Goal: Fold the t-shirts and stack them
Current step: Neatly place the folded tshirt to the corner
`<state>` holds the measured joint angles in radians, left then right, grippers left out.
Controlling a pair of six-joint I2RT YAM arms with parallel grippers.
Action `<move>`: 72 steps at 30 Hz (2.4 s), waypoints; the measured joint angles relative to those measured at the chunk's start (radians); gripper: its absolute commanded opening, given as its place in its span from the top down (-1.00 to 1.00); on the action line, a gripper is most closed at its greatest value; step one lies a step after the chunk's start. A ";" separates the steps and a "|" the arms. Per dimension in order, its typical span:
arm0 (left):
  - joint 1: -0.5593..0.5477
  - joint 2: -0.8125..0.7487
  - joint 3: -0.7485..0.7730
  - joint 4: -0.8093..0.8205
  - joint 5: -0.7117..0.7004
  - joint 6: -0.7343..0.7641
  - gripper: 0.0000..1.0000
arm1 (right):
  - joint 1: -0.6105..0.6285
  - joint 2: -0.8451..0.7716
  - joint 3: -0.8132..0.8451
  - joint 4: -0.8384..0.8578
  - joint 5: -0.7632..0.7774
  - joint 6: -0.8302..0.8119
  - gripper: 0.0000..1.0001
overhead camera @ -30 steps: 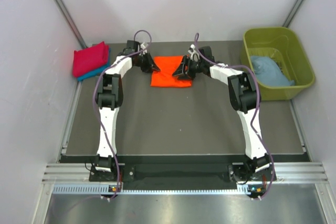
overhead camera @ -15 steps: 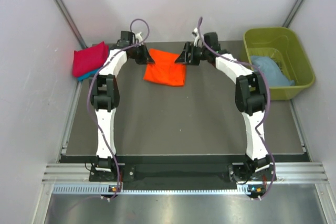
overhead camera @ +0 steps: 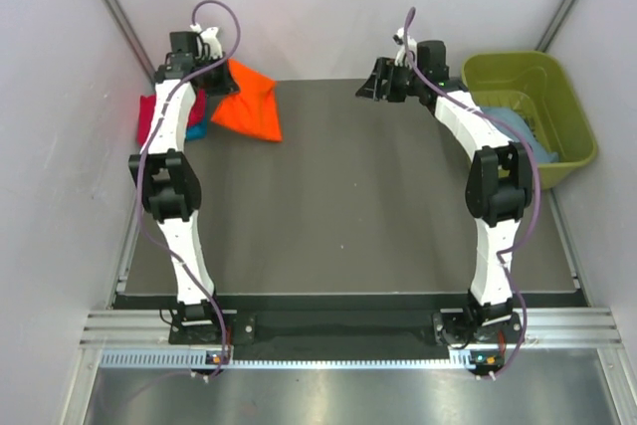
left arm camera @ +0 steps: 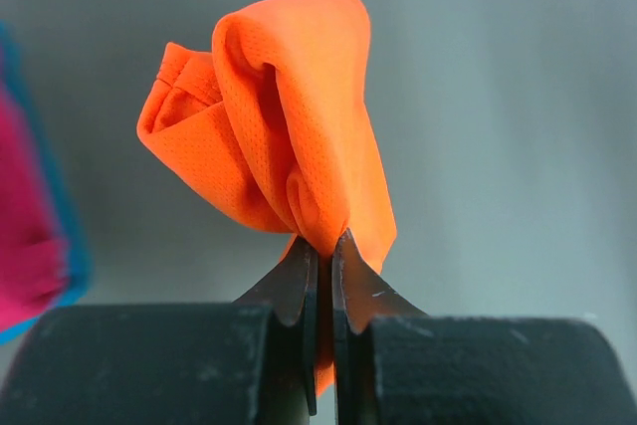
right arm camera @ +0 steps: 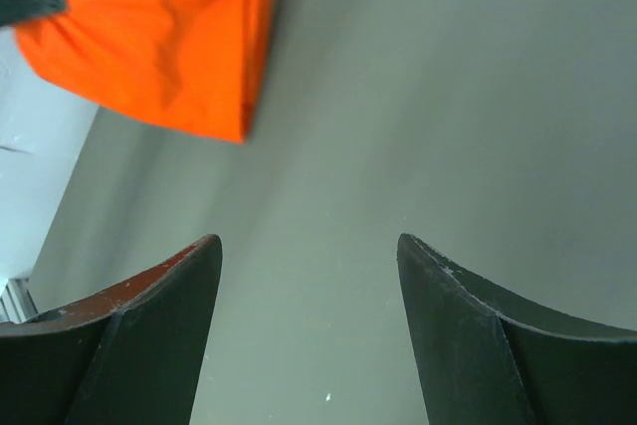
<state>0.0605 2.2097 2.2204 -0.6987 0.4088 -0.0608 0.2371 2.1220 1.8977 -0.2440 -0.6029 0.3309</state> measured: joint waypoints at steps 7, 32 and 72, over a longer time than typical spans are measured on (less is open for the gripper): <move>0.094 -0.047 0.029 -0.040 -0.103 0.111 1.00 | 0.000 0.002 -0.009 -0.027 0.003 -0.008 -0.43; 0.102 -0.053 0.078 0.064 -0.625 0.313 1.00 | -0.037 0.010 -0.053 -0.009 -0.031 0.029 -0.43; 0.079 0.323 0.052 0.701 -1.132 0.703 -0.74 | -0.027 0.011 -0.124 -0.010 -0.018 -0.018 -0.44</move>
<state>0.1394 2.5332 2.2723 0.0025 -0.7235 0.6422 0.2100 2.1330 1.7737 -0.2543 -0.6212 0.3130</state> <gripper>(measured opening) 0.806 0.721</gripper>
